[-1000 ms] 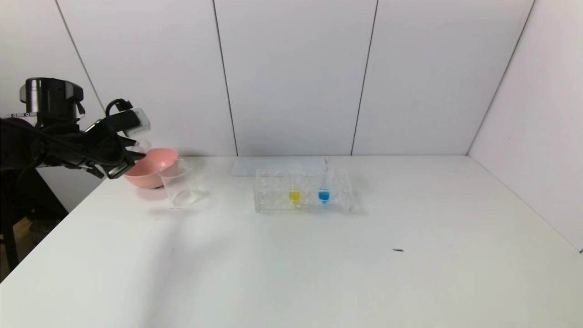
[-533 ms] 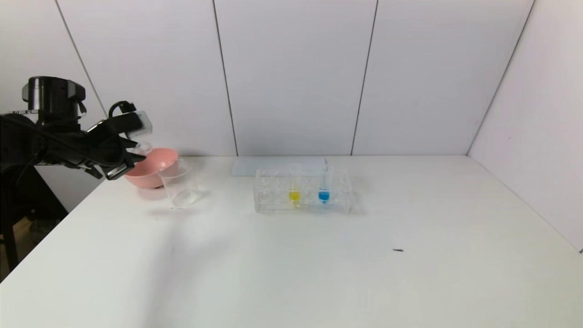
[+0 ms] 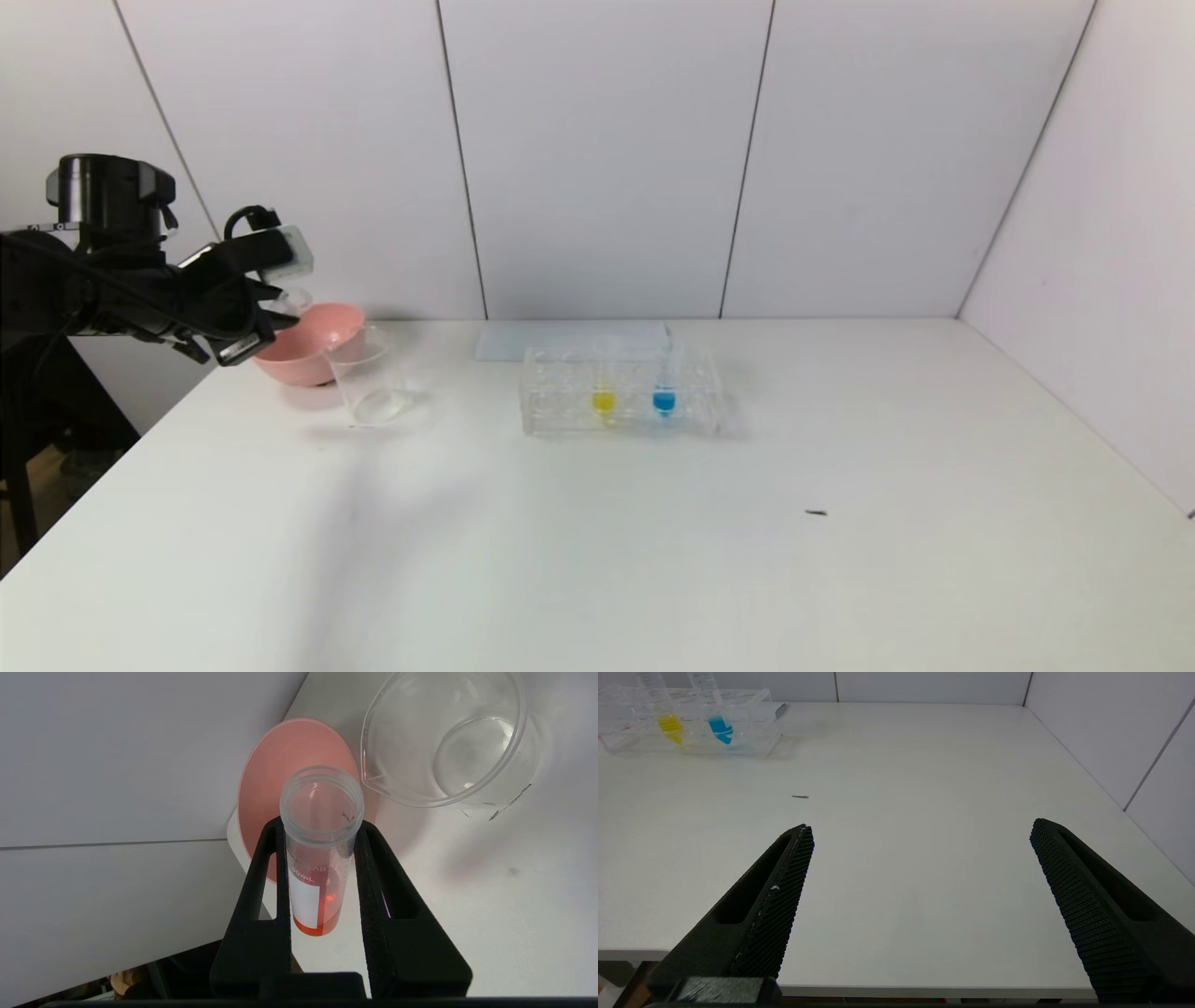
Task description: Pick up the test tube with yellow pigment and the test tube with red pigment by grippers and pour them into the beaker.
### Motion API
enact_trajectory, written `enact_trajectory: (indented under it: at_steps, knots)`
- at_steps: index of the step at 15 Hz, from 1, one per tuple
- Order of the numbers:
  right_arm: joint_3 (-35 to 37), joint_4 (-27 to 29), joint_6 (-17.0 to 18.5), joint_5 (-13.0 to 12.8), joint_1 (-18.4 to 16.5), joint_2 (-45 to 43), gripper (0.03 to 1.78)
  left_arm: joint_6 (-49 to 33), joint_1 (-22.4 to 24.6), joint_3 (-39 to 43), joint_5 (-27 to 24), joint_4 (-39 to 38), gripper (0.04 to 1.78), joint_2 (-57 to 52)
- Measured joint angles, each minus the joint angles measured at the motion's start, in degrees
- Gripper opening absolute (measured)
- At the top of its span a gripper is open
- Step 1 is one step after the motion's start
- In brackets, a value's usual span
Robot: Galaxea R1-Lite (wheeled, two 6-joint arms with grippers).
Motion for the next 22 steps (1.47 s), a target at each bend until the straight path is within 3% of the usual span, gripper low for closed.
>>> enact_trajectory:
  at_steps: [22]
  knots:
    - [0.0,0.0,0.0,0.0,0.0,0.0,1.7,4.07,-0.2,-1.0,0.72,0.96,0.44,0.33]
